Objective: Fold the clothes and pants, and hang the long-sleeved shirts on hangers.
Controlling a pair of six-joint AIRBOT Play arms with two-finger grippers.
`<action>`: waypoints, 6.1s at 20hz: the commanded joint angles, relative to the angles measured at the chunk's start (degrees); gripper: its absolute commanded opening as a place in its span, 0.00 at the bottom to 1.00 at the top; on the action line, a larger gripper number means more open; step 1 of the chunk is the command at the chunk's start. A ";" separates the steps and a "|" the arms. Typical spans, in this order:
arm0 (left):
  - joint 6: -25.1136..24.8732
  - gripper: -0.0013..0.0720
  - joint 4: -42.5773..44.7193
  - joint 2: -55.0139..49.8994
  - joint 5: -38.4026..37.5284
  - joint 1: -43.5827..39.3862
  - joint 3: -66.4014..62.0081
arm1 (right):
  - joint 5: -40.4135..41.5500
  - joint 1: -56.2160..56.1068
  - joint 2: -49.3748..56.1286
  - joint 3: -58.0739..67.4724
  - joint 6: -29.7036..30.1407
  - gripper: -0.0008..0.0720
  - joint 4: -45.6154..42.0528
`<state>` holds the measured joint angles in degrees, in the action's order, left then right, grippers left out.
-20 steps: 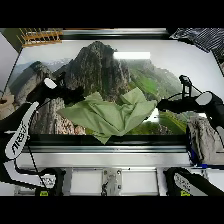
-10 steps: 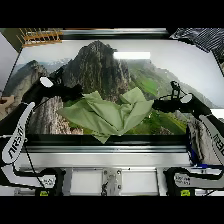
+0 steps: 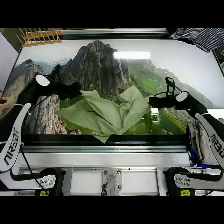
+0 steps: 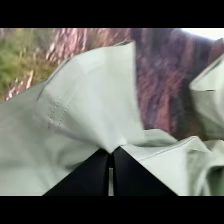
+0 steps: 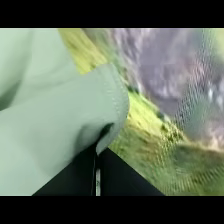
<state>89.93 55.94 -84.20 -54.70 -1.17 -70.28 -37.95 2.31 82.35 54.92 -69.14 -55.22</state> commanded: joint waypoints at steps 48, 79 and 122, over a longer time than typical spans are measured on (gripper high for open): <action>7.10 0.86 20.52 14.14 -14.08 16.13 6.27 | -16.55 5.79 -23.91 16.28 -11.19 0.82 -16.57; 15.10 0.03 7.56 18.69 8.24 13.18 37.48 | -23.10 12.55 -31.04 -2.40 -11.13 0.82 -18.73; 7.37 0.03 7.50 61.51 7.61 16.26 -13.97 | -10.93 9.64 -52.72 29.92 3.56 0.03 3.15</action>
<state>97.38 63.59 -22.17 -46.04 15.05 -83.50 -48.25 11.97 31.42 84.51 -63.31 -51.88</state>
